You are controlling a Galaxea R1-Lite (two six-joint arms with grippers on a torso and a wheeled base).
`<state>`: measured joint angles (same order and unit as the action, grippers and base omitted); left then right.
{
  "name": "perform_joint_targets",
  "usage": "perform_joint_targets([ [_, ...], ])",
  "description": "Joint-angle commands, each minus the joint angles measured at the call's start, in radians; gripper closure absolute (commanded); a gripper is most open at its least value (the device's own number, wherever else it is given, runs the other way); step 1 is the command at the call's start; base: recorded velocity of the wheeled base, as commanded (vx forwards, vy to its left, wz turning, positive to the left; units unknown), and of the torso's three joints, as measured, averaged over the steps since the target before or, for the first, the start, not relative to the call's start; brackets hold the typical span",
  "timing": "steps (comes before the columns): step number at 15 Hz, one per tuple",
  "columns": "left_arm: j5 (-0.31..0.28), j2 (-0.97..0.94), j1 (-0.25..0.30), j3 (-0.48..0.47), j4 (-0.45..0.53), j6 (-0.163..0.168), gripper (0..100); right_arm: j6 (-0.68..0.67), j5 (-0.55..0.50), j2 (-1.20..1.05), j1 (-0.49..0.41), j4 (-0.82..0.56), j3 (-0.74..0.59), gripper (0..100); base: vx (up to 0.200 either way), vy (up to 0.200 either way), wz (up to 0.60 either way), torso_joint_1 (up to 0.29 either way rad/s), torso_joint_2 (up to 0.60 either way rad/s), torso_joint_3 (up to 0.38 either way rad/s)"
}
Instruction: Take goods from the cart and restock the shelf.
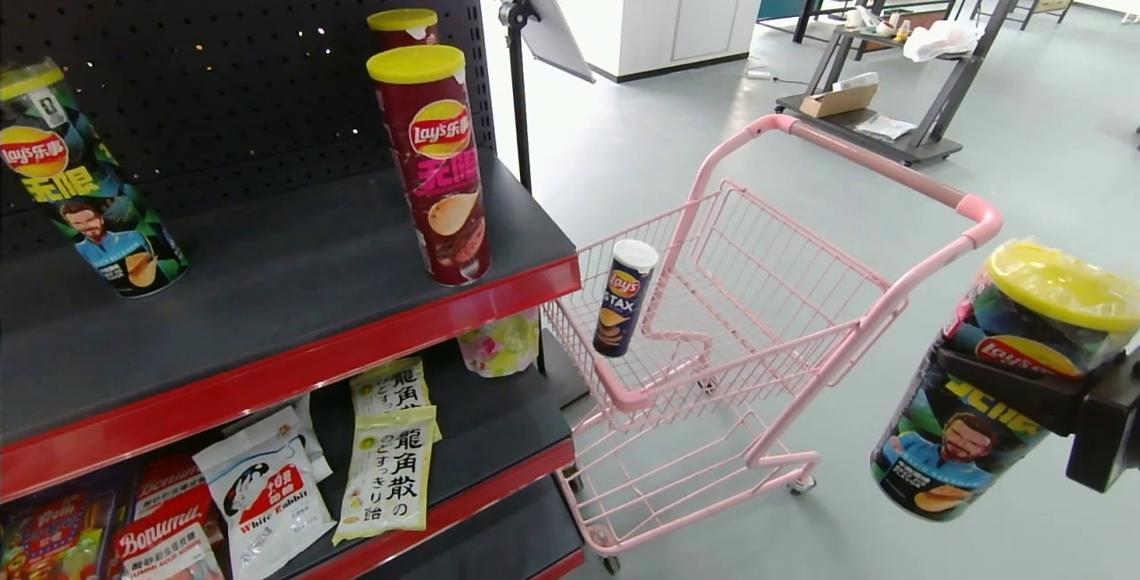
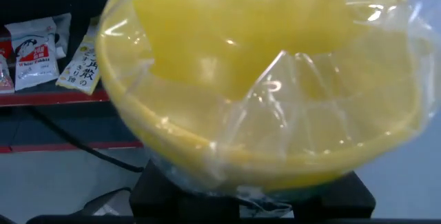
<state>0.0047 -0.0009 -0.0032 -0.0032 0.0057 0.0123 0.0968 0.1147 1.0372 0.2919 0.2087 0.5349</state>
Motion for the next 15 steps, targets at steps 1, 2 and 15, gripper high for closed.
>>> perform_joint_targets([
  [1,0.001,0.001,0.0,0.0,0.0,0.0,0,0.012,0.0,0.044,-0.002,0.004,0.017,100,0.0,0.0,0.0,0.242,-0.6,-0.364],
  [2,0.001,0.001,0.0,0.0,0.0,0.0,0,0.015,0.0,0.053,-0.002,0.004,0.036,100,0.0,0.0,0.0,0.251,-0.61,-0.369],
  [15,0.001,0.001,0.0,0.0,0.0,-0.003,0,0.058,0.002,0.122,-0.002,0.004,0.083,100,0.0,0.0,0.23,0.104,-0.24,-0.141],
])
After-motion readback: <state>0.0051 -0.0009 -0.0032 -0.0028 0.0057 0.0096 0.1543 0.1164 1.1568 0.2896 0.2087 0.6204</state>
